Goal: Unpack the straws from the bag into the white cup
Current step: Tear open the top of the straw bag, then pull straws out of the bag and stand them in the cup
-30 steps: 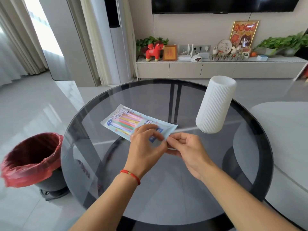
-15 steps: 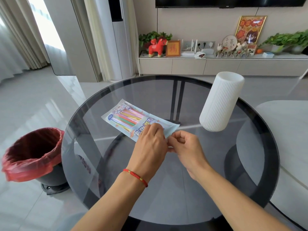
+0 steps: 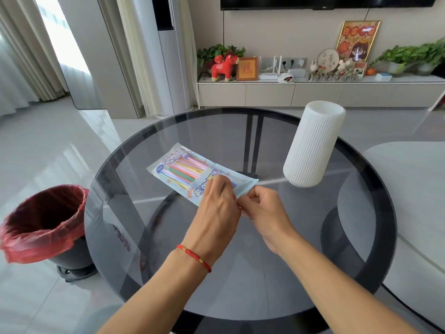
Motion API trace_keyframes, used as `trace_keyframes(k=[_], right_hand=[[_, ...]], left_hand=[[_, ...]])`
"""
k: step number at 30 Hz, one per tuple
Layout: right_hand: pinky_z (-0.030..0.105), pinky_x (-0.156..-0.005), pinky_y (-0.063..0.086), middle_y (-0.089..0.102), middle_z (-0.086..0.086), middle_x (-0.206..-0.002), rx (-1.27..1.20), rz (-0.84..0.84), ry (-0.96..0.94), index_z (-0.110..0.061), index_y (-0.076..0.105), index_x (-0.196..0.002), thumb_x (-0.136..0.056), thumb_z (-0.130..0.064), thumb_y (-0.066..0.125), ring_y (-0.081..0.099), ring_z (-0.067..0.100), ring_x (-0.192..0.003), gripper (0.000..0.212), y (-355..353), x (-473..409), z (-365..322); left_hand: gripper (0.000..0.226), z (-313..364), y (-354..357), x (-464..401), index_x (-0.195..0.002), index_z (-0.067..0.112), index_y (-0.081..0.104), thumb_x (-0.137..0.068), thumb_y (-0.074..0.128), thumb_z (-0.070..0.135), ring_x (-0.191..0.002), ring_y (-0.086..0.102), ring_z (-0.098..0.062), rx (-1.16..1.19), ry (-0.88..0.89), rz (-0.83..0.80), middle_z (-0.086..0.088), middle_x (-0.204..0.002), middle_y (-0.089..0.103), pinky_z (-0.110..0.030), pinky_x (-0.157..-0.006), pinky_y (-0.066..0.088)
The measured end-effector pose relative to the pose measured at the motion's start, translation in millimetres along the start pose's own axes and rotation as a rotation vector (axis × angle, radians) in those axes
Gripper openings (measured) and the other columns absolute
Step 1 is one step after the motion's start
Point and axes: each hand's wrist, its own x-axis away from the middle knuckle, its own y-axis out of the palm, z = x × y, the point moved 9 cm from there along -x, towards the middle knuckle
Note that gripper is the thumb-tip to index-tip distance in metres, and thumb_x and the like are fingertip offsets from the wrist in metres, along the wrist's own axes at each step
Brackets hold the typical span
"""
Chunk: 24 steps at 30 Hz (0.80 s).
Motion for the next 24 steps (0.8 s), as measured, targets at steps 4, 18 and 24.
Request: trace_keyframes(k=[4,18,24], right_hand=[[0.028,-0.055,0.033,0.049,-0.006,-0.058,0.25,0.061,-0.011,-0.01,0.053,-0.068,-0.076,-0.028,0.074,0.045,0.019,-0.056,0.029,-7.4,1.6,-2.6],[0.038,-0.072,0.057,0.064,-0.004,-0.119,0.707,0.263,-0.698,-0.02,0.074,-0.102,-0.086,-0.003,0.079,0.062,0.018,-0.105,0.023,-7.9,29.6,-59.2],[0.037,-0.087,0.056,0.075,0.0,-0.107,0.557,0.032,-0.624,-0.025,0.063,-0.097,-0.094,0.004,0.068,0.07,0.02,-0.102,0.029,-14.1,19.5,-52.9]], left_hand=[[0.012,-5.6,-12.6,-6.4,-0.078,-0.003,0.056,-0.081,0.064,-0.011,-0.079,0.056,-0.035,0.03,-0.041,0.047,-0.02,-0.092,0.055,-0.039,-0.068,0.045],[0.008,-5.1,-10.6,-4.5,-0.092,0.001,0.059,-0.088,0.062,0.008,-0.102,0.061,-0.031,0.05,0.019,-0.062,-0.01,-0.109,0.065,-0.04,-0.087,0.048],[0.124,-31.4,14.9,-1.9,-0.152,0.04,0.003,-0.056,0.068,0.084,-0.15,0.006,-0.009,0.062,0.112,-0.574,0.015,-0.159,0.02,-0.046,-0.121,0.003]])
